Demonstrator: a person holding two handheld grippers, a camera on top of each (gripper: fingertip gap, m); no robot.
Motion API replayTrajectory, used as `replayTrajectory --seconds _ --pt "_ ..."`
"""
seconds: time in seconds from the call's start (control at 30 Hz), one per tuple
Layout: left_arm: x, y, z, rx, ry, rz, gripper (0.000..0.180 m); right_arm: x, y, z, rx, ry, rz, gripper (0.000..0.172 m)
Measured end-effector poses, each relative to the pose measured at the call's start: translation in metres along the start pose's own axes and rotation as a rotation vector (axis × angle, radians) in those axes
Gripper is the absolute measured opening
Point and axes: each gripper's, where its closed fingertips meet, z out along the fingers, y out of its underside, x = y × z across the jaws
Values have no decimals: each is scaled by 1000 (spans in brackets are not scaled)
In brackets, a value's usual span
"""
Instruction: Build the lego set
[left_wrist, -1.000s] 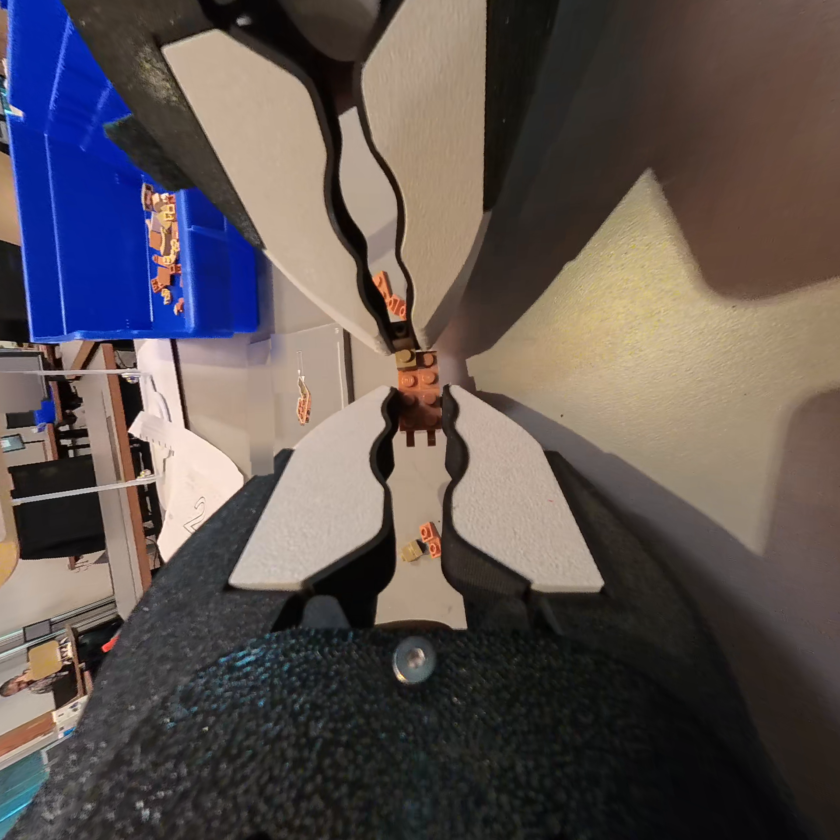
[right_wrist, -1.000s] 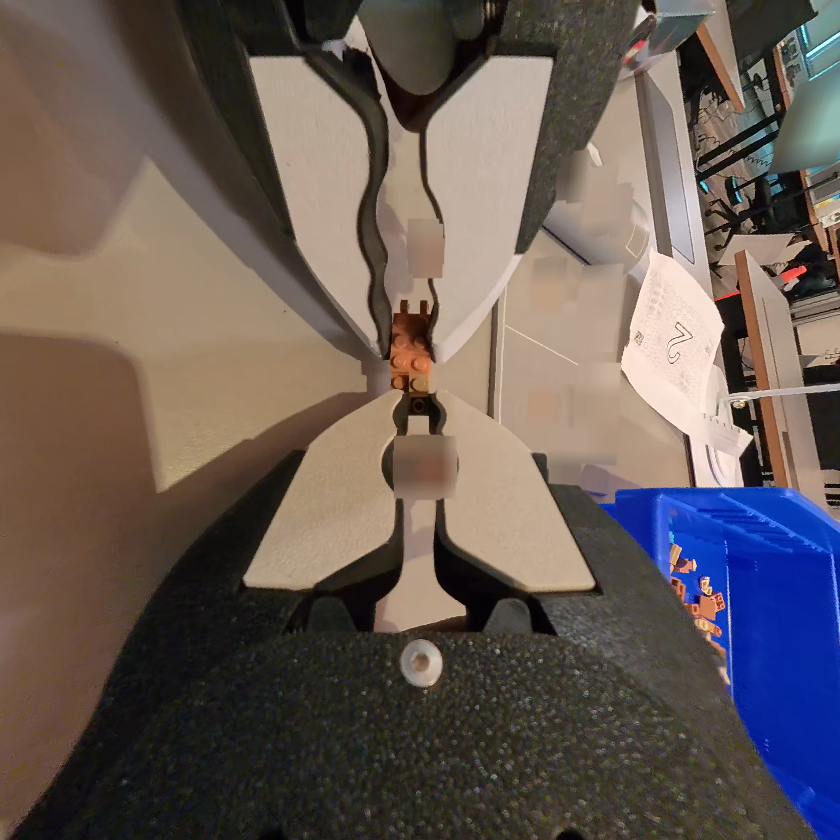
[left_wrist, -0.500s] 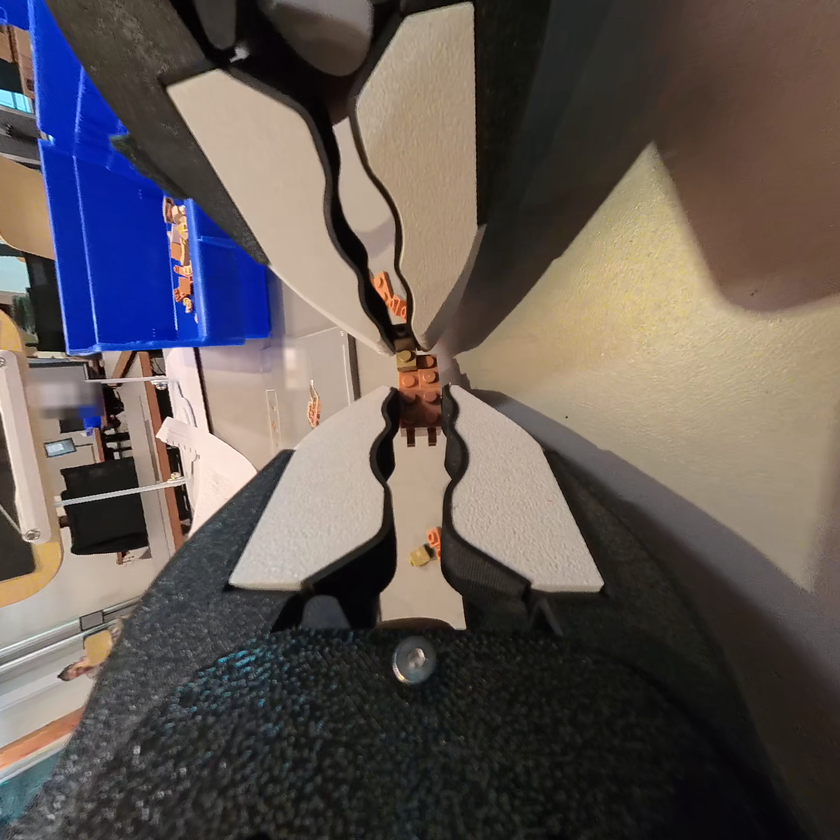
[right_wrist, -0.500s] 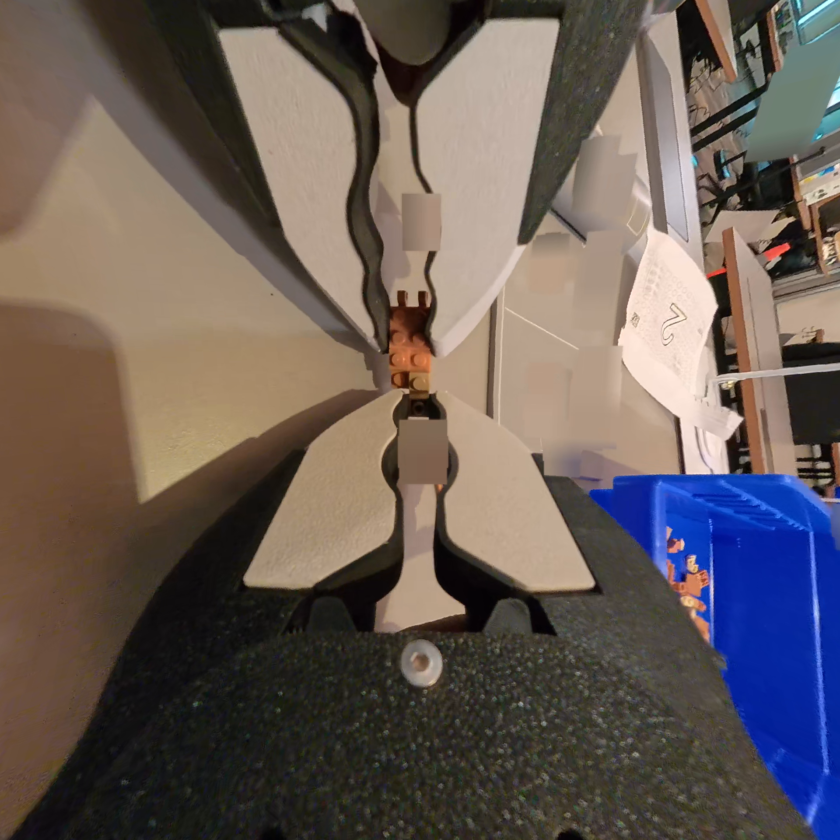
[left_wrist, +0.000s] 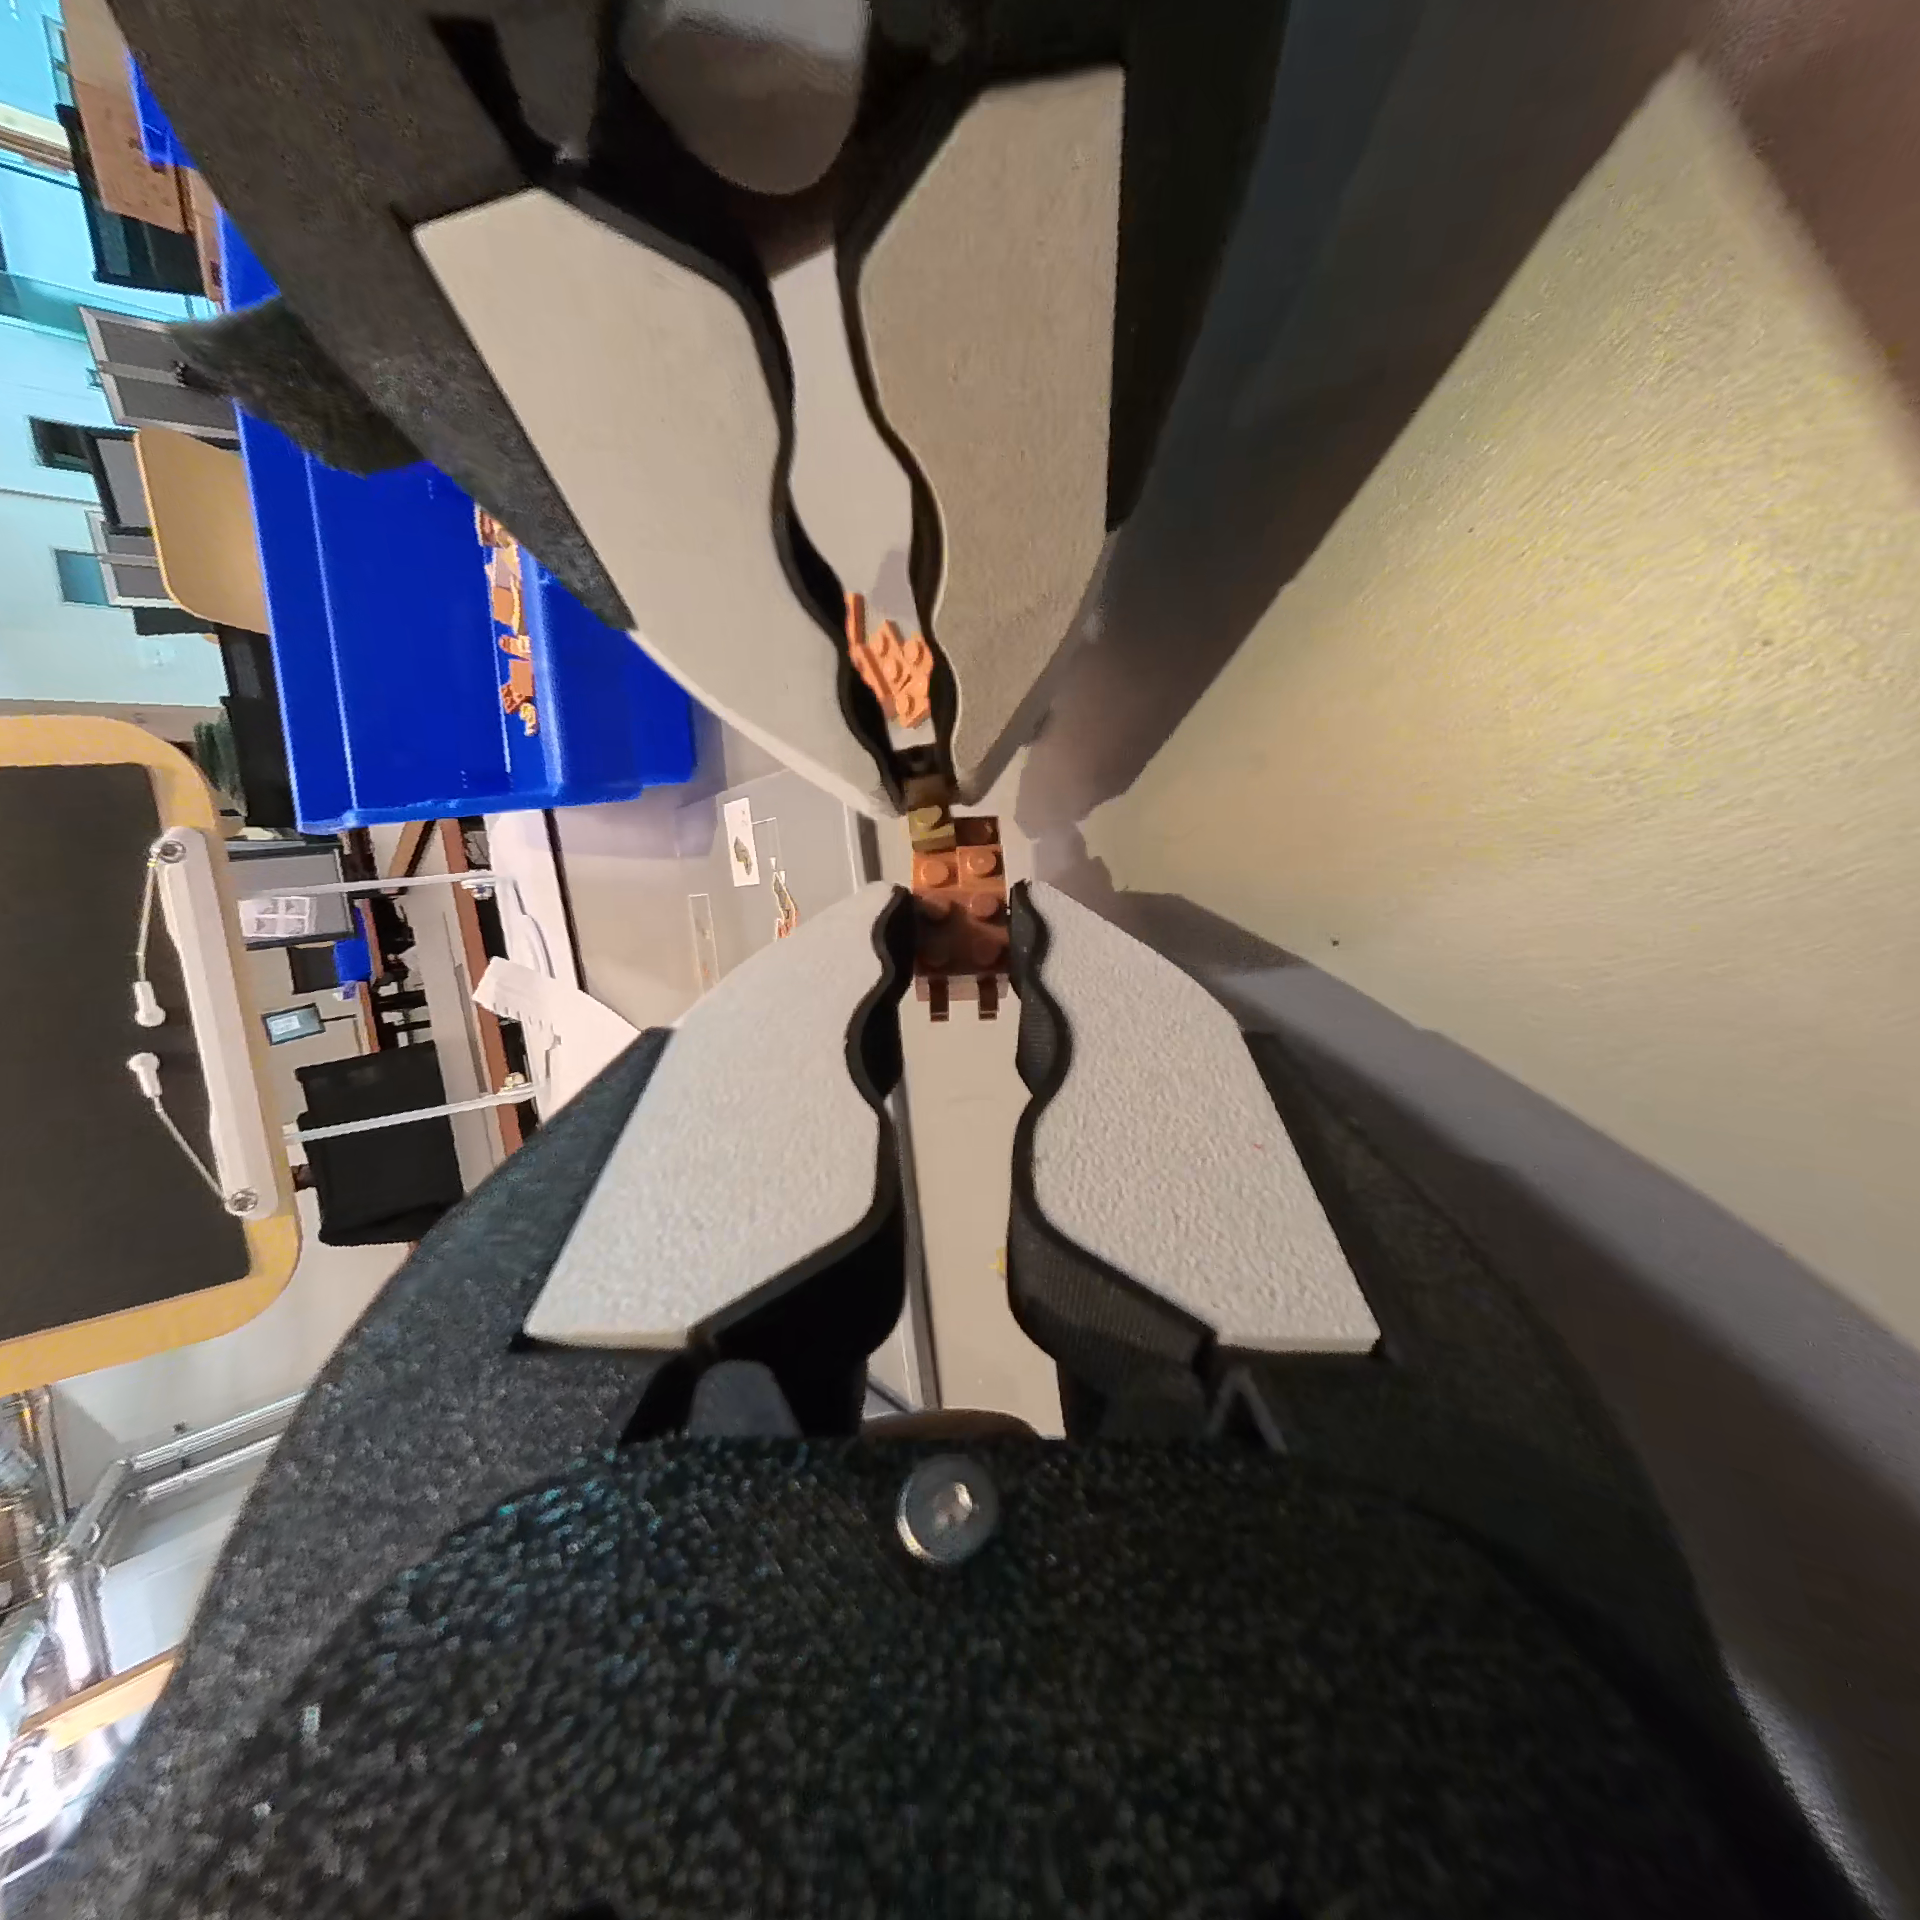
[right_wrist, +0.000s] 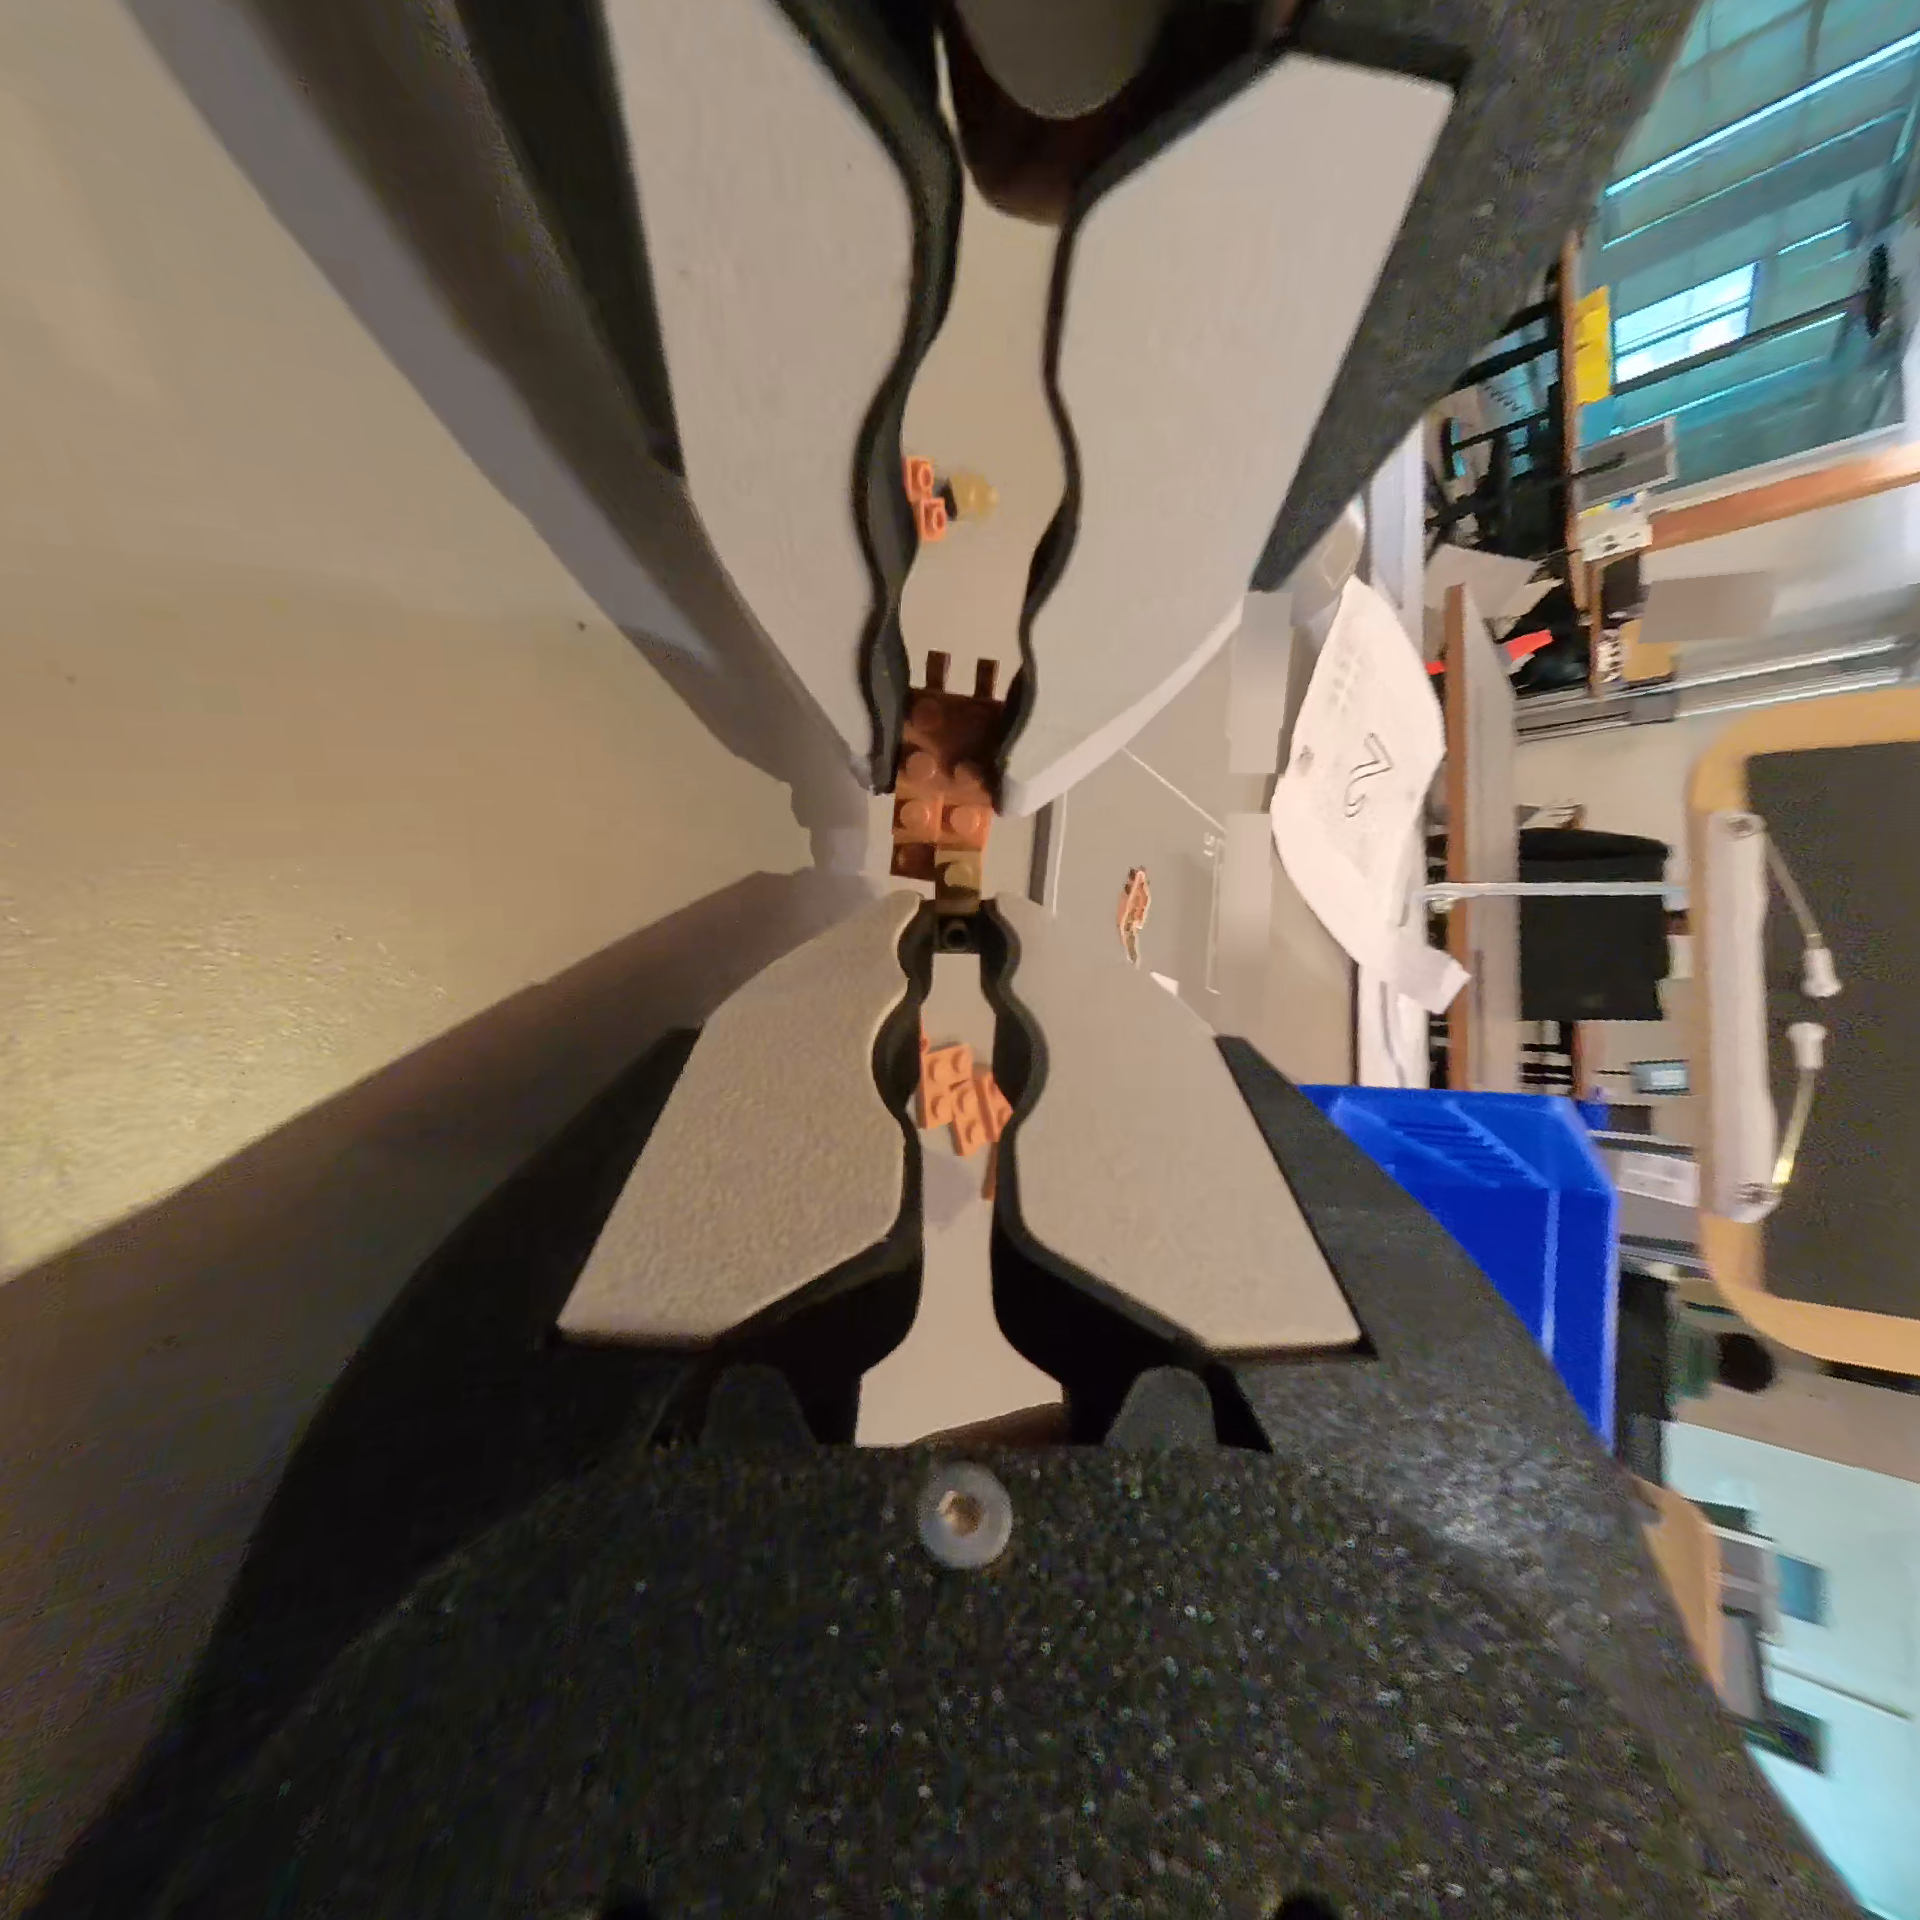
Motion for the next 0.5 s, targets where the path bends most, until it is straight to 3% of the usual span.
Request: replayTrajectory --seconds 0.27,0.5 --pt "-10 0 -2 -8 -58 -16 17 9 1 2 -49 60 167 8" --pt "-8 1 -2 -4 -37 -23 17 7 1 2 -47 56 109 8"
